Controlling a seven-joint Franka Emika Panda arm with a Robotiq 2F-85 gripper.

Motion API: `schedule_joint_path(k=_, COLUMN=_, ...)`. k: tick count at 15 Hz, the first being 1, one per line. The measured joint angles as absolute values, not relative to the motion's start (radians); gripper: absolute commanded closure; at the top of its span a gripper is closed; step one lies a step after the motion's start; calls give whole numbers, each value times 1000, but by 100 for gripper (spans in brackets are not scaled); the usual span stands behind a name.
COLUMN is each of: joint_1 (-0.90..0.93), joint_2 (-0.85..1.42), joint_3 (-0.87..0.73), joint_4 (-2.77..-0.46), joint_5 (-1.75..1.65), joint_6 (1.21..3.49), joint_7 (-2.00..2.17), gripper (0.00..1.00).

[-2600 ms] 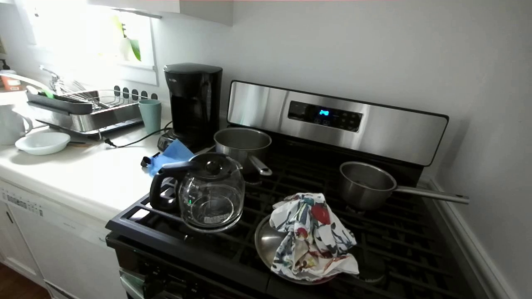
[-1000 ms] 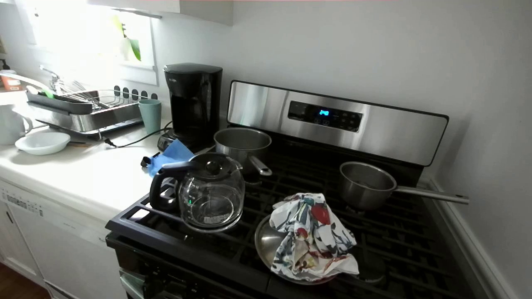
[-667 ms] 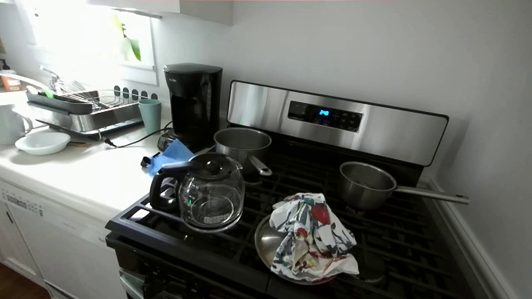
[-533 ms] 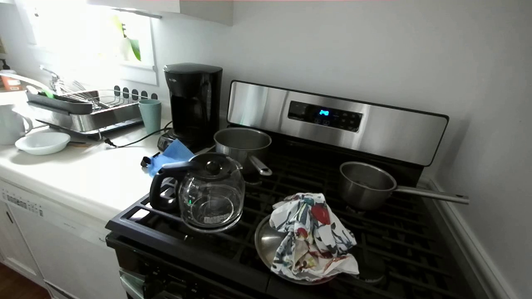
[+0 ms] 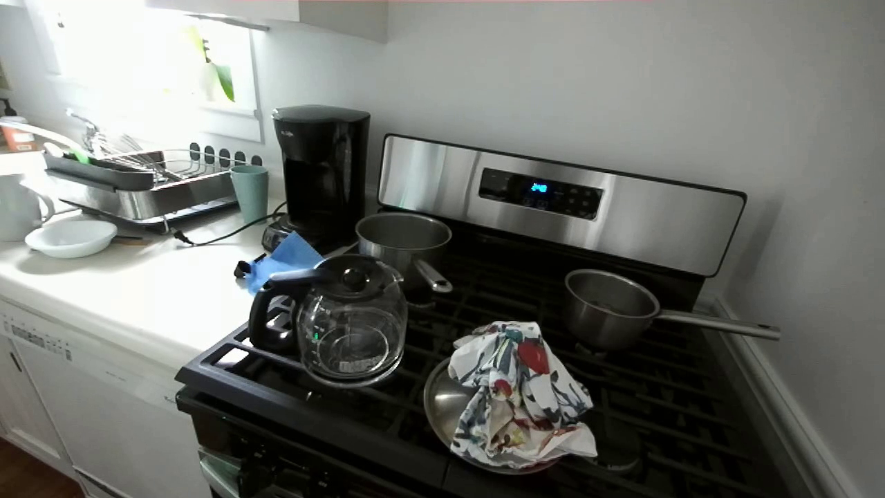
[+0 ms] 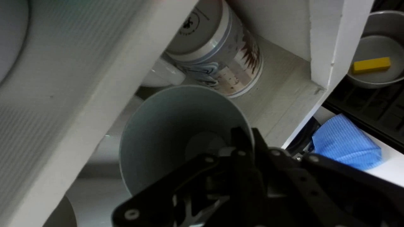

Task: Move the greenish cup to the lower shelf and put it upright

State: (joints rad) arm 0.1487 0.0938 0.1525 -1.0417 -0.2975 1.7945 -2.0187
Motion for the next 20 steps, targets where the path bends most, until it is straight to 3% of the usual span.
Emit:
schedule_joint_path(k=3, joint_1=149, joint_2=94, joint_3=153, joint_4=-1042, joint_5=-298, joint_6=1764, joint_7=-2022, gripper=99)
schedule_joint_path(k=4, joint_1=149, joint_2=94, joint_3=153, joint_4=-1042, joint_5=-298, joint_6=1757, joint_7=-2024, gripper=69)
schedule_joint_path(k=5, joint_1=149, joint_2=95, joint_3=153, joint_4=-1042, joint_5=-298, joint_6=1752, joint_7=-2027, gripper=68)
schedule_joint_path(k=7, joint_1=149, joint_2=96, joint_3=153, joint_4=-1042, joint_5=-301, joint_6=1752, joint_7=-2029, gripper=56)
schedule_joint_path(k=14, joint_1=149, joint_2=97, joint_3=153, joint_4=-1041, joint_5=-306, joint_6=1776, joint_7=-2030, gripper=6)
schedule_joint_path(k=16, joint_1=149, joint_2=98, joint_3=153, joint_4=-1041, joint_5=-307, joint_6=1799, joint_7=-2028, gripper=0)
schedule_joint_path(k=20, joint_1=149, joint_2=98, joint_3=153, joint_4=-1040, joint_5=-307, joint_6=1848, joint_7=-1956, gripper=0)
